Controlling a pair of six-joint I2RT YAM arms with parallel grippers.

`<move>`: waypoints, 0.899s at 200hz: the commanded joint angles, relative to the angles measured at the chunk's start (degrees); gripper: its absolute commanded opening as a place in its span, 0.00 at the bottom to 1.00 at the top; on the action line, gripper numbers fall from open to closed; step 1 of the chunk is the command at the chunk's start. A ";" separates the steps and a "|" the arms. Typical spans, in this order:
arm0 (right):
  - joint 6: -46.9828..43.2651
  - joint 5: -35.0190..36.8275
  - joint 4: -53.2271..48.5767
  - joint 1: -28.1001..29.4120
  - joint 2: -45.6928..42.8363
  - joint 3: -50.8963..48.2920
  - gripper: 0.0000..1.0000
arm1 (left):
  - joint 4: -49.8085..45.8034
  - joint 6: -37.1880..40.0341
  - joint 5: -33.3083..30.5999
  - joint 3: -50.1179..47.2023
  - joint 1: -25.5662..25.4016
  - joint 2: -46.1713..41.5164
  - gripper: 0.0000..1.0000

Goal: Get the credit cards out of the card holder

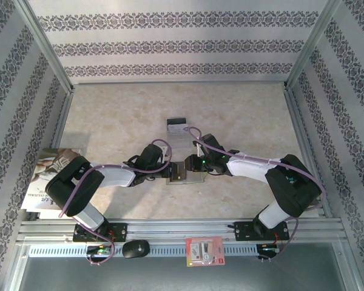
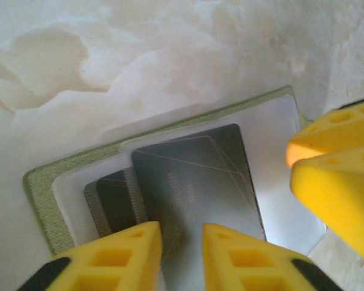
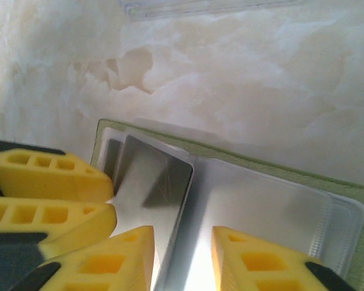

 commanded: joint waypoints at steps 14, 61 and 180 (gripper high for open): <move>0.27 -0.51 -0.05 0.19 -1.05 -0.53 0.34 | -7.38 3.35 -3.67 -1.79 -1.19 -4.75 0.39; 0.36 -0.05 0.86 0.14 -2.41 -0.88 0.34 | -4.14 6.00 -10.25 -3.75 -4.46 -9.86 0.43; -1.31 1.72 0.31 -0.47 -5.59 -3.08 0.34 | -8.56 5.42 -19.09 1.40 -9.45 -4.59 0.55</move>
